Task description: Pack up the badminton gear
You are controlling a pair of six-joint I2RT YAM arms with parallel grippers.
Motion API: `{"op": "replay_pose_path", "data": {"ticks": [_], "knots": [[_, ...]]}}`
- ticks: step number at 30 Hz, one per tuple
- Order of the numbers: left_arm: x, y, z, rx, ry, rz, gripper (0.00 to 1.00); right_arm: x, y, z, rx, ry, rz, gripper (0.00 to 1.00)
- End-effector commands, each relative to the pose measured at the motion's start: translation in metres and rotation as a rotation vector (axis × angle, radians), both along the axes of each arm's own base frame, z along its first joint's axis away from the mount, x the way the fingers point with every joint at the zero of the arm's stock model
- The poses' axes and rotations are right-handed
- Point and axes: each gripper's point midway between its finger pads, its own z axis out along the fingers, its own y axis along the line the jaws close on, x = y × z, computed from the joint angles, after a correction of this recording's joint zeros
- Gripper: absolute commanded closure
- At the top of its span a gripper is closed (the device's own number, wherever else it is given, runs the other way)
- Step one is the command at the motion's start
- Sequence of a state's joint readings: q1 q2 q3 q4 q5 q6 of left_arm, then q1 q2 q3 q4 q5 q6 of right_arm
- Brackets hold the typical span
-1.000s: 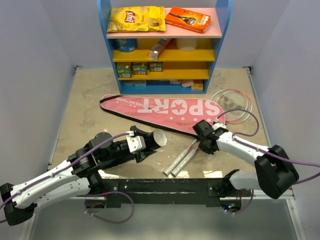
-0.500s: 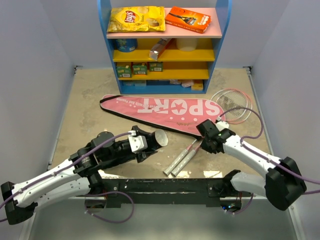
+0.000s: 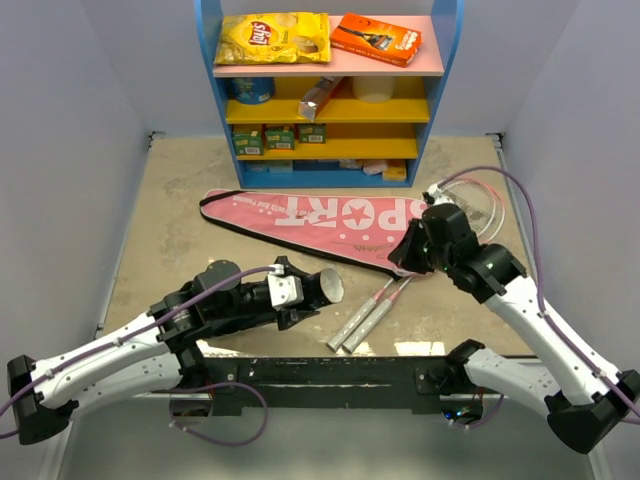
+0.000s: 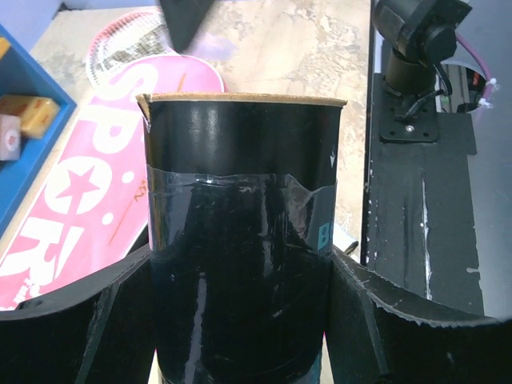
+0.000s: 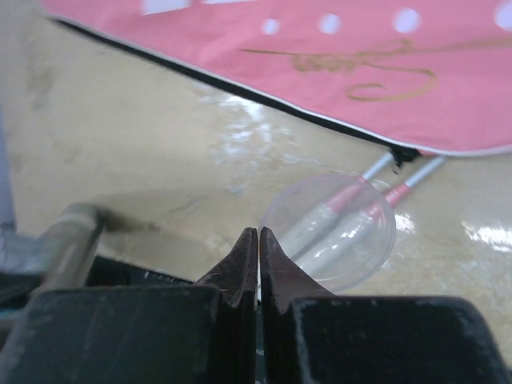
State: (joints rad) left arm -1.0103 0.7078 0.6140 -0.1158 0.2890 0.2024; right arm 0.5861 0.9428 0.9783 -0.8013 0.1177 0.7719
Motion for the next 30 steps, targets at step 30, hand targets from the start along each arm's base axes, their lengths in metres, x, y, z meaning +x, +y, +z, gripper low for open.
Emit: {"op": "replay_pose_path", "data": {"ticks": [30], "knots": [[0.033,-0.011,0.014,-0.059,0.005,0.062,1.0,-0.073,0.135,0.117,0.339,-0.263,0.878,1.0]]}}
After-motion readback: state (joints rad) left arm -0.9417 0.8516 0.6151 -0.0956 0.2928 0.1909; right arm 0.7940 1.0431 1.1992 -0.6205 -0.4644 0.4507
